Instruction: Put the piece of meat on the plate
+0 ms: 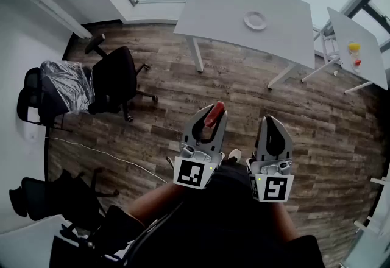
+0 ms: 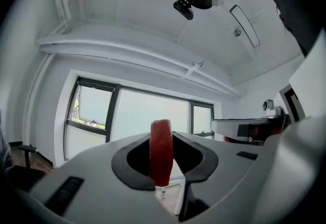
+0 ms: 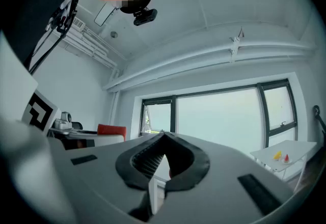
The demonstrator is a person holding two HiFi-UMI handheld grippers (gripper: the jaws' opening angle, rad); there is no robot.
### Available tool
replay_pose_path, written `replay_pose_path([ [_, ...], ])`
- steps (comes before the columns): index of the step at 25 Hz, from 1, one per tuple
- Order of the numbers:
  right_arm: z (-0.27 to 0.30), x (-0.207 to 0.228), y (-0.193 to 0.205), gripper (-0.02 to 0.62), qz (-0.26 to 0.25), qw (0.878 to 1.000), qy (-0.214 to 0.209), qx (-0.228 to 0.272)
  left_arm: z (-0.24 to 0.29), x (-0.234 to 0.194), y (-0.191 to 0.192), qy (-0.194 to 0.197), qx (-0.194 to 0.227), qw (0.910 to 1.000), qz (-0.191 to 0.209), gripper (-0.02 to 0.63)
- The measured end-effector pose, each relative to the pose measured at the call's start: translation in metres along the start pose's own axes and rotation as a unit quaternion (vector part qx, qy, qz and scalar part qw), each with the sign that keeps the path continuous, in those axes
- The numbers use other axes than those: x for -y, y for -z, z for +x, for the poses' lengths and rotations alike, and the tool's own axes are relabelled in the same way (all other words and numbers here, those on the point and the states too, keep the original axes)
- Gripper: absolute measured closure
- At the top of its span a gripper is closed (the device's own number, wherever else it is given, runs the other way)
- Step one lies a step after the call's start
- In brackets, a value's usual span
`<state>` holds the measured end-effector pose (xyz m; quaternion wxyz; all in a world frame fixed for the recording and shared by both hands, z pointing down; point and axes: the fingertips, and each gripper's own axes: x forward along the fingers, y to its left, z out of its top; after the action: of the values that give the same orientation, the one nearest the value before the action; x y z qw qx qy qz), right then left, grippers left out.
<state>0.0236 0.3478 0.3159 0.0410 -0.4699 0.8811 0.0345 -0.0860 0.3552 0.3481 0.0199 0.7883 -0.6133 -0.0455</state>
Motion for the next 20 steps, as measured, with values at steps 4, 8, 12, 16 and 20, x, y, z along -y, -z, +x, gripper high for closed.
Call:
replay_pose_path([
  [4, 0.001, 0.000, -0.001, 0.592, 0.000, 1.000, -0.002, 0.007, 0.002, -0.002, -0.001, 0.001, 0.005, 1.0000, 0.002, 0.512],
  [8, -0.004, 0.001, 0.004, 0.592, 0.023, 1.000, -0.003, 0.002, -0.001, 0.000, -0.001, 0.001, 0.004, 1.0000, 0.002, 0.511],
  [12, -0.010, 0.004, 0.000, 0.592, 0.032, 0.999, -0.028, 0.017, 0.002, 0.008, 0.001, 0.001, 0.005, 0.9999, 0.015, 0.512],
  [16, -0.018, 0.004, -0.006, 0.592, 0.014, 0.998, -0.046, 0.031, 0.004, 0.017, 0.004, -0.004, 0.007, 0.9999, 0.009, 0.512],
  [20, -0.023, 0.023, -0.004, 0.592, 0.026, 0.999, -0.031, 0.027, 0.009, 0.029, 0.006, -0.008, 0.005, 0.9999, 0.009, 0.512],
])
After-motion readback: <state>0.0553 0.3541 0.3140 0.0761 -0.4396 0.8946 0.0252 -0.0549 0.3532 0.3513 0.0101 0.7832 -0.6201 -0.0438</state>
